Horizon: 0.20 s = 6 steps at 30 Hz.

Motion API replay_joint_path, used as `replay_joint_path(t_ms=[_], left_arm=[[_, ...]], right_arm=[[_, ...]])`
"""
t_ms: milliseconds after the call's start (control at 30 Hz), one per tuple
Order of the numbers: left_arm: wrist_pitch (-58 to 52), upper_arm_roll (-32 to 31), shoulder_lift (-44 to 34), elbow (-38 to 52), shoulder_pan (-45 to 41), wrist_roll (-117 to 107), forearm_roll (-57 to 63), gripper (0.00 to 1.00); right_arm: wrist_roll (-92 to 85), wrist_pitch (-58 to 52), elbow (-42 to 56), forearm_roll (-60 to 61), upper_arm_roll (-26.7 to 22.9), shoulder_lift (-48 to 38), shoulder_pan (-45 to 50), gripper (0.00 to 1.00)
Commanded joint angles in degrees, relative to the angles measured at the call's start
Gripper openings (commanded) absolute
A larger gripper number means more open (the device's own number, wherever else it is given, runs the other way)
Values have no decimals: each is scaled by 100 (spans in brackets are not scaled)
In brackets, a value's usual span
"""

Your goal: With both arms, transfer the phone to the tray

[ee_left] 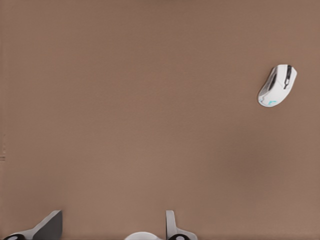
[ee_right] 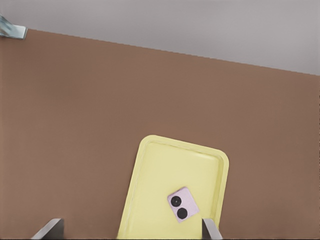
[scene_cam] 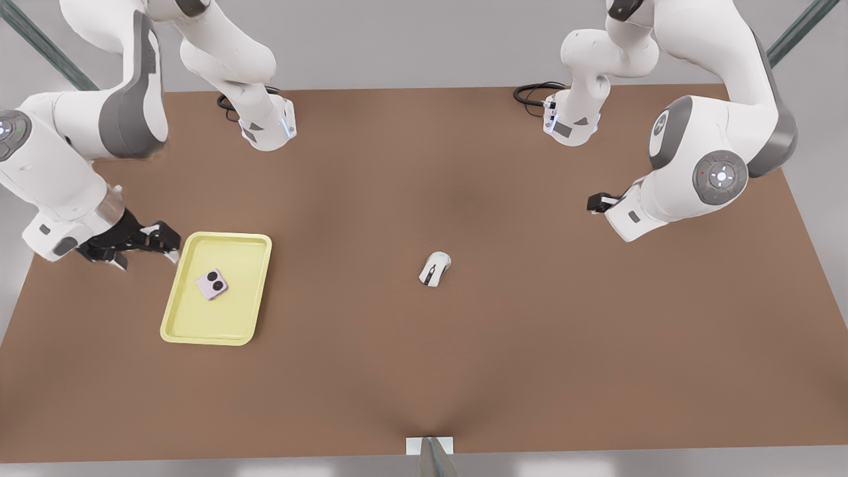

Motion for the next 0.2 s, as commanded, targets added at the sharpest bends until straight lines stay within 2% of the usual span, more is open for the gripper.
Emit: replay_joint_path(t_ms=[0, 67, 133, 167], left_arm=[[-10, -2, -4, 2, 0, -6, 30, 100], [-10, -2, -4, 2, 0, -6, 38, 100], [-10, -2, 13, 2, 0, -6, 38, 100], [-10, -2, 22, 2, 0, 3, 38, 100]], right_arm=[[1185, -1359, 75, 82, -41, -32, -112, 100], [1115, -1289, -4, 460, -1570, 135, 1206, 100], [1159, -1403, -13, 451, -2045, 144, 1532, 100], [1177, -1342, 13, 424, -2028, 135, 1532, 100]])
